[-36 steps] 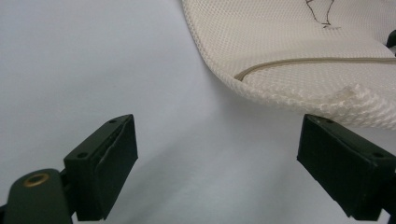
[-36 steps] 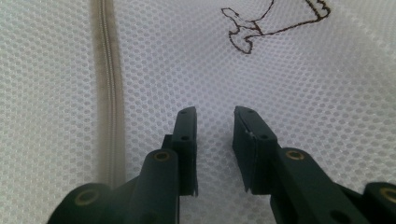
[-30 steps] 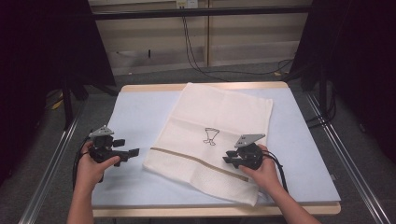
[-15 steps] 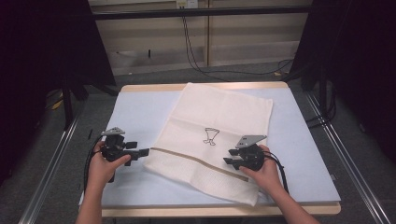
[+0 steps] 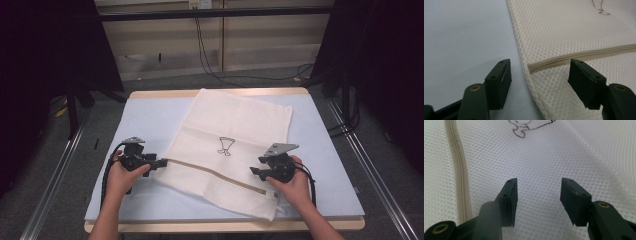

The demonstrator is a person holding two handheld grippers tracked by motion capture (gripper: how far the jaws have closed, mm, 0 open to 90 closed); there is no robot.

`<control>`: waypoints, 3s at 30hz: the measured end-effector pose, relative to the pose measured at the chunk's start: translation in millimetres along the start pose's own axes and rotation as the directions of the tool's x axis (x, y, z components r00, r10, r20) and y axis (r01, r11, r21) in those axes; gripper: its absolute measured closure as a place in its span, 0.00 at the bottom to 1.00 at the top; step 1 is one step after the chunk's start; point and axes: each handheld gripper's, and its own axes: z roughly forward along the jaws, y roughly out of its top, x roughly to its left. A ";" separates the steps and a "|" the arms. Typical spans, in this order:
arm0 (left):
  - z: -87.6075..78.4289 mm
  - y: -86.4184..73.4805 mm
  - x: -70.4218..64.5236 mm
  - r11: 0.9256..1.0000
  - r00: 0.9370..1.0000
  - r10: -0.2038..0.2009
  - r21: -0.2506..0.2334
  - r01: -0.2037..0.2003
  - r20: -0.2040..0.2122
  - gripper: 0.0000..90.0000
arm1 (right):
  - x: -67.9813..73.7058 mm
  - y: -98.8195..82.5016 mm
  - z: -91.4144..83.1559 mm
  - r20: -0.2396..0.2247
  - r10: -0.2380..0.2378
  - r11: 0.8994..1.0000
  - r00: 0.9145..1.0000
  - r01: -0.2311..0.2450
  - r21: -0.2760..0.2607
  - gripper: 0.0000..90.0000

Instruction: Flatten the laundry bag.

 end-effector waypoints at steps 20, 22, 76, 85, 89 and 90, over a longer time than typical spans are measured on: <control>8.1 10.4 -9.1 0.999 0.998 -0.006 0.044 0.008 -0.063 0.61 | -17.6 -19.7 -24.2 0.162 0.095 0.994 0.982 -0.101 0.028 0.48; 8.4 10.8 -10.4 0.999 0.997 -0.018 0.047 0.022 -0.070 0.63 | -20.5 -22.4 -26.7 0.179 0.117 0.992 0.977 -0.123 0.026 0.48; -5.6 -8.0 -39.5 0.992 0.998 -0.052 0.114 0.056 -0.034 0.88 | -58.8 -13.1 -8.4 0.175 0.153 0.987 0.973 -0.160 0.024 0.97; -6.3 2.8 -32.6 0.998 0.997 -0.050 0.028 0.051 -0.058 0.69 | -58.4 -14.1 -7.9 0.181 0.135 0.990 0.974 -0.141 0.019 0.97; 0.9 5.3 -26.4 0.996 0.990 -0.087 -0.020 0.085 -0.107 0.68 | -56.3 -14.6 -7.7 0.190 0.124 0.991 0.974 -0.130 0.020 0.96; 1.8 5.5 -24.5 0.997 0.990 -0.077 -0.020 0.075 -0.121 0.66 | -55.7 -14.8 -7.6 0.192 0.120 0.992 0.974 -0.126 0.019 0.95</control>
